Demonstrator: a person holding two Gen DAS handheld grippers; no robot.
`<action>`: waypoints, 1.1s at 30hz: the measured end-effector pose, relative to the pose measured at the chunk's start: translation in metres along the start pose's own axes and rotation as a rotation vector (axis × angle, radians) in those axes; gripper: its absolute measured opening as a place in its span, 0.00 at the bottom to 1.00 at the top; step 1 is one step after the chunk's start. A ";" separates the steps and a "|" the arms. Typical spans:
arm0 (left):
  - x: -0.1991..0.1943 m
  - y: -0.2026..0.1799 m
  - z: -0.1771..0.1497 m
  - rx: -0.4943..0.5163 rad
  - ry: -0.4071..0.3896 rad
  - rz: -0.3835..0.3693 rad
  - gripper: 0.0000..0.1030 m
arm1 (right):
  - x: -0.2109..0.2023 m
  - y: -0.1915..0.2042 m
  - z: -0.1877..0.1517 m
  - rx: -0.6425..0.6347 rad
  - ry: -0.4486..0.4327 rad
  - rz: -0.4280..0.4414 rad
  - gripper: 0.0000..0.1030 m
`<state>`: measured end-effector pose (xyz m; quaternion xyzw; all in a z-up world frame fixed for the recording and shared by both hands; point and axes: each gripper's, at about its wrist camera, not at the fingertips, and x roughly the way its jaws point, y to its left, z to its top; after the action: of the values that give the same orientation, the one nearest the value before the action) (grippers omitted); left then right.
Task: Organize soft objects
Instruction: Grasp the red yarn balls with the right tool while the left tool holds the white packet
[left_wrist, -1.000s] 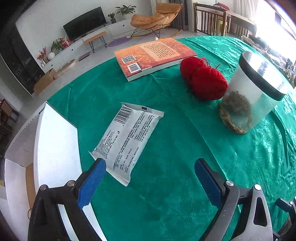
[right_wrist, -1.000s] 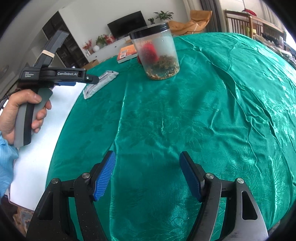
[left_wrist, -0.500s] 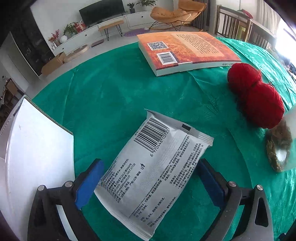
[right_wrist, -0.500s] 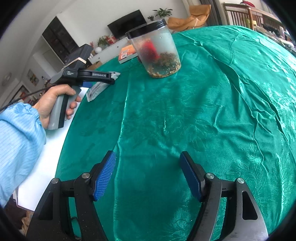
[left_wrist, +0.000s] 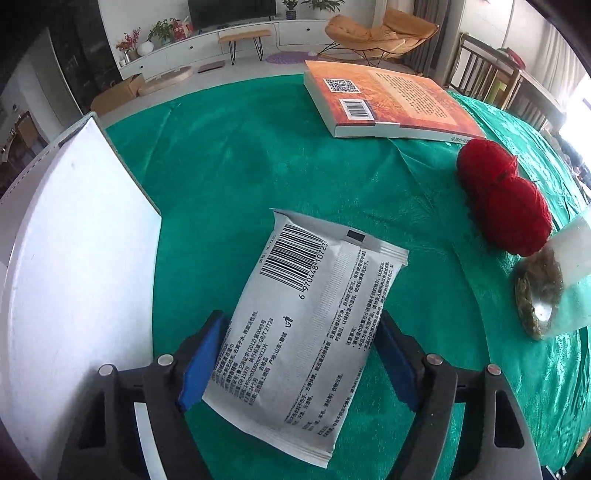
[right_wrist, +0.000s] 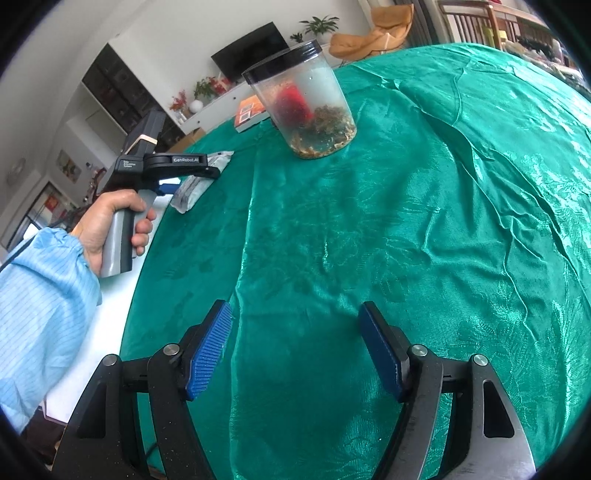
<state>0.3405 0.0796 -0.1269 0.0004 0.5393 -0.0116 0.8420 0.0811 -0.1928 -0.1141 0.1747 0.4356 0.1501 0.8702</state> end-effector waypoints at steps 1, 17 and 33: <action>-0.004 -0.002 -0.008 -0.002 0.007 -0.003 0.76 | 0.000 -0.001 0.001 0.003 -0.002 -0.001 0.73; -0.031 -0.005 -0.071 0.037 0.013 -0.017 0.78 | 0.064 -0.111 0.204 -0.079 -0.069 -0.260 0.73; -0.033 -0.007 -0.076 0.042 -0.009 -0.020 0.78 | 0.094 -0.019 0.152 -0.515 0.051 0.041 0.69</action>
<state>0.2574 0.0741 -0.1290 0.0128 0.5350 -0.0314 0.8442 0.2609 -0.1975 -0.1038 -0.0477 0.4012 0.2779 0.8715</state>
